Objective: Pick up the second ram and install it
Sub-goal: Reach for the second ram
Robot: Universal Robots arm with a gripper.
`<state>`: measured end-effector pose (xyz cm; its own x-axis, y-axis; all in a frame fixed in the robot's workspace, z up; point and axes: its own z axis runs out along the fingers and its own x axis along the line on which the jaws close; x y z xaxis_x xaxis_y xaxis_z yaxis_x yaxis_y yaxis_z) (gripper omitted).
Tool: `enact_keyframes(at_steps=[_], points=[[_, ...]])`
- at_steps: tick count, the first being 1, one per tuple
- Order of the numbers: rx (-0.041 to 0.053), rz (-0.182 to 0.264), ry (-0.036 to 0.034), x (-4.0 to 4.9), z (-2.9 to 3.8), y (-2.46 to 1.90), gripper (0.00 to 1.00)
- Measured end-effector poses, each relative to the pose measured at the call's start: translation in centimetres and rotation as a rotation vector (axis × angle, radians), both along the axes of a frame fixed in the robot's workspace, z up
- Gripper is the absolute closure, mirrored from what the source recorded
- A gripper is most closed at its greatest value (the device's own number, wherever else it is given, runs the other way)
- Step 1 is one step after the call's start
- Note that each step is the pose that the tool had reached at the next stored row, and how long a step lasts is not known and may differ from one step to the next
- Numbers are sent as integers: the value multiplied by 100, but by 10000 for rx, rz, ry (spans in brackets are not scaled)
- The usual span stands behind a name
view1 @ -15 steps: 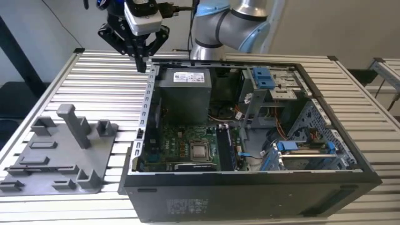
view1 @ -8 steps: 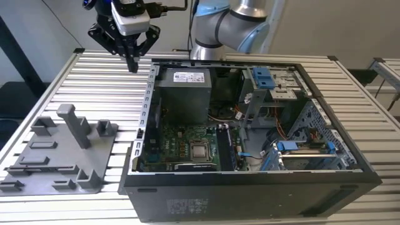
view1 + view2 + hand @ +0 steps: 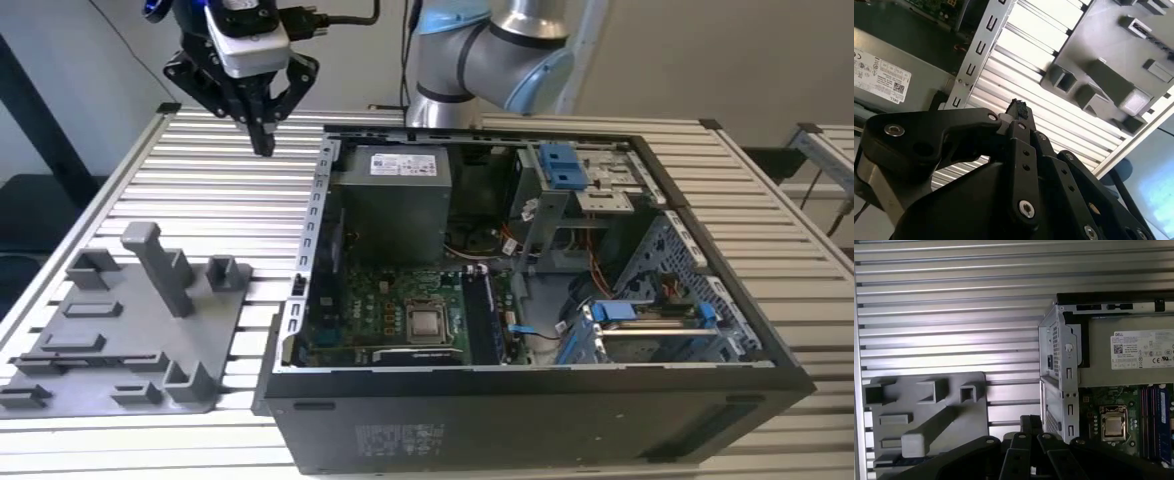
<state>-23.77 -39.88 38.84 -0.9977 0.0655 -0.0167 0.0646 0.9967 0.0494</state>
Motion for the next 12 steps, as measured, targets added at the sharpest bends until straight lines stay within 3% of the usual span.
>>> enact_keyframes(at_steps=[12], points=[[0, 1, 12, -288, -15, 0, 89]])
